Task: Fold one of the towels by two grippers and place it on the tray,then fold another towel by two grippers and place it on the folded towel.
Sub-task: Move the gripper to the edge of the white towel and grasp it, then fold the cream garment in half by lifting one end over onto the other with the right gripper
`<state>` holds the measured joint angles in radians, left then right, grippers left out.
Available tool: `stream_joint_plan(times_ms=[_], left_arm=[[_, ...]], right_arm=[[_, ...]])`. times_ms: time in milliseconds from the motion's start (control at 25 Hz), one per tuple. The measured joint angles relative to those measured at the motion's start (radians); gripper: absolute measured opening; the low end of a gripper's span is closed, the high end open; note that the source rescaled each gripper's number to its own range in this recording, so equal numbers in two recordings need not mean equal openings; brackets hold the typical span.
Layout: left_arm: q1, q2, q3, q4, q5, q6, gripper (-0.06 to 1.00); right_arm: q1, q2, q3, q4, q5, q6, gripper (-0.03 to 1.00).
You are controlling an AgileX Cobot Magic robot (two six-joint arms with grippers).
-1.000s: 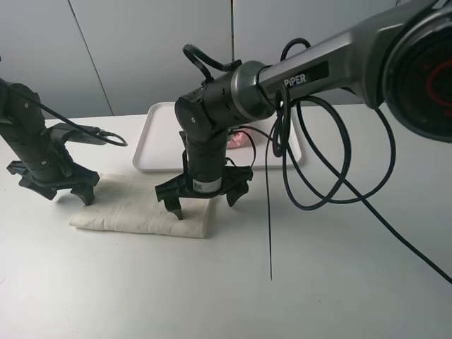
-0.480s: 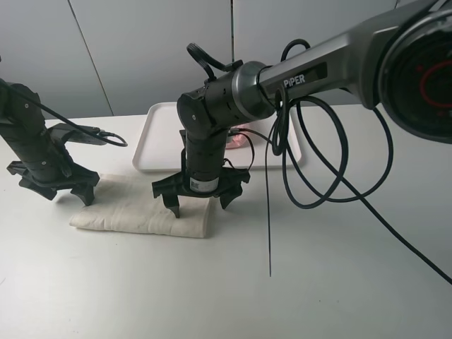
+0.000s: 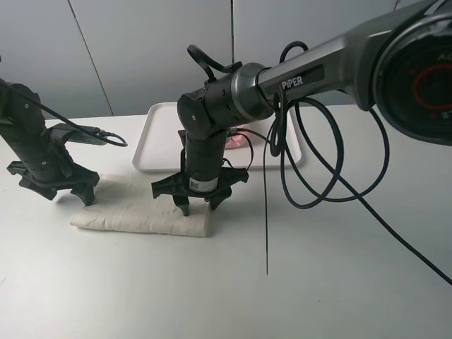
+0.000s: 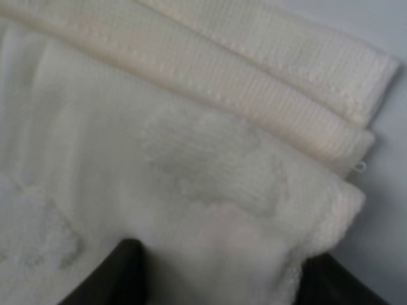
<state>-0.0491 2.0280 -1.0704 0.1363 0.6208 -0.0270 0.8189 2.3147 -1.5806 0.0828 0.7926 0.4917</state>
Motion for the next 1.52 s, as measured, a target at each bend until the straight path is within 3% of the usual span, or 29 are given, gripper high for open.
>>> stream_joint_plan(times_ms=[320, 1080, 1360, 1520], left_arm=[[0.0, 0.0, 0.0, 0.0, 0.0, 0.0, 0.97], [0.0, 0.0, 0.0, 0.0, -0.002, -0.008, 0.97], [0.0, 0.0, 0.0, 0.0, -0.002, -0.011, 0.97], [0.0, 0.0, 0.0, 0.0, -0.002, -0.011, 0.97]], right_arm=[[0.0, 0.004, 0.0, 0.044, -0.039, -0.018, 0.08], [0.0, -0.042, 0.002, 0.067, -0.017, -0.086, 0.08], [0.0, -0.108, 0.003, 0.118, -0.01, -0.123, 0.08], [0.0, -0.11, 0.003, 0.206, 0.002, -0.179, 0.08]])
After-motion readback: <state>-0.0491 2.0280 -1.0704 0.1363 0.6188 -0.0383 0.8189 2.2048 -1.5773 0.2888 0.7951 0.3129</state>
